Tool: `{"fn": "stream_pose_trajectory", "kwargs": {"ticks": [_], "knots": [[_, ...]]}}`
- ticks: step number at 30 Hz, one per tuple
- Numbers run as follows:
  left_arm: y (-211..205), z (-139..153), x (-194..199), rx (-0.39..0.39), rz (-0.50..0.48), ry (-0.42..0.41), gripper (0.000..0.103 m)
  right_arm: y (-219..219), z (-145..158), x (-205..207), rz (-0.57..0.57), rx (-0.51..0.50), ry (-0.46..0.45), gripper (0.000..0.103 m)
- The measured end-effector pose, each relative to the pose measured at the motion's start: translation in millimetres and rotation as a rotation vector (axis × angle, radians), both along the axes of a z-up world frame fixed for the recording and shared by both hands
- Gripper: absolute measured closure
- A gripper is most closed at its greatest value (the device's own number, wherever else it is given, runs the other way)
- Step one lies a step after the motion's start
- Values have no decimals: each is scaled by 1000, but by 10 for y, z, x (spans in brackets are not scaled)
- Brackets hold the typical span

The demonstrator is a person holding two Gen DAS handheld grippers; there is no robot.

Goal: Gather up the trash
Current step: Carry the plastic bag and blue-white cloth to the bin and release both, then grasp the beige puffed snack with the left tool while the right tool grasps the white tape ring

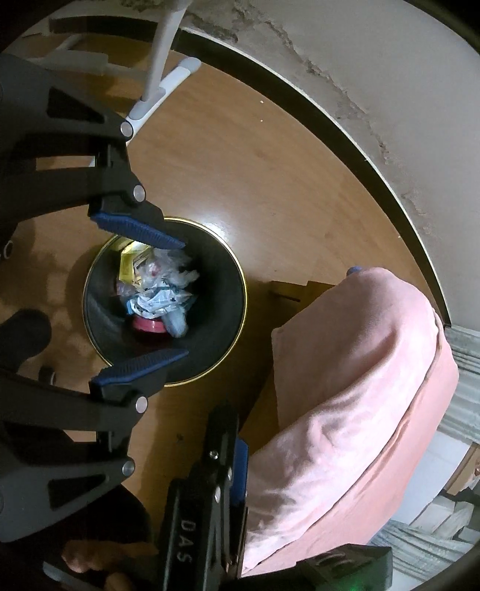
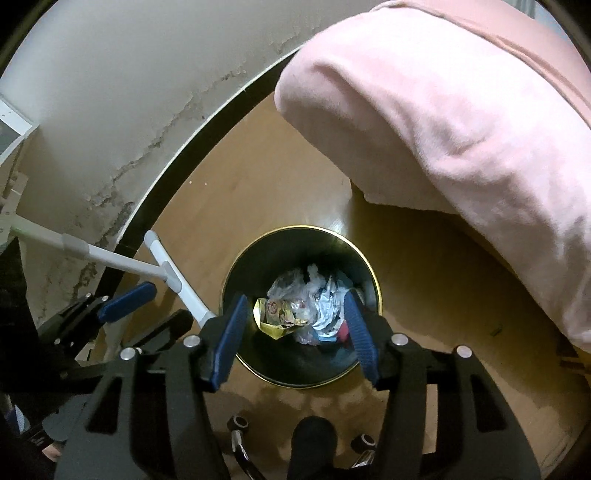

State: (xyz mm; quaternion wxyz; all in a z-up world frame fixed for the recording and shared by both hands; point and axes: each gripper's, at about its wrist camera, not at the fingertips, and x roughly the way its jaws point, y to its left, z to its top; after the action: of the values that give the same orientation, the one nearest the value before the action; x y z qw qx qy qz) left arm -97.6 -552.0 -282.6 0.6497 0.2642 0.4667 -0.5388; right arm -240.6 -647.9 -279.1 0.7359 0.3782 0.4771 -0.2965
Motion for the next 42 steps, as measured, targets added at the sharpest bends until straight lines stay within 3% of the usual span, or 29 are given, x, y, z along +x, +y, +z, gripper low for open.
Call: {"fn": "stream_pose_trajectory", "kwargs": {"ticks": [5, 8, 14, 19, 21, 23, 27, 29, 32, 37, 42], "knots": [[99, 257, -89, -39, -12, -32, 28, 36, 297, -94, 1, -46, -11, 48], [203, 581, -199, -76, -27, -77, 16, 73, 713, -164, -9, -117, -18, 36], [635, 1443, -313, -176, -38, -199, 12, 330, 1638, -30, 73, -258, -77, 30], [1253, 2015, -4, -203, 67, -263, 12, 849, 2210, 465, 211, -330, -167, 28], [1615, 2251, 200, -237, 108, -232, 12, 1101, 2363, 731, 280, -342, -203, 28], [2019, 2492, 415, -251, 210, -277, 12, 1375, 2497, 996, 354, -355, -237, 28], [2751, 2908, 850, -308, 348, -280, 10, 2000, 2724, 1584, 520, -353, -311, 28], [3095, 3012, 1100, -298, 439, -358, 10, 2282, 2783, 1880, 596, -345, -330, 28], [3649, 3018, 1568, -217, 600, -462, 10, 2755, 2852, 2378, 716, -325, -359, 28], [4524, 2886, 2313, -123, 802, -500, 10, 3347, 2845, 3018, 850, -288, -371, 28], [4921, 2673, 2839, -91, 881, -452, 10, 3797, 2814, 3510, 938, -270, -369, 28]]}}
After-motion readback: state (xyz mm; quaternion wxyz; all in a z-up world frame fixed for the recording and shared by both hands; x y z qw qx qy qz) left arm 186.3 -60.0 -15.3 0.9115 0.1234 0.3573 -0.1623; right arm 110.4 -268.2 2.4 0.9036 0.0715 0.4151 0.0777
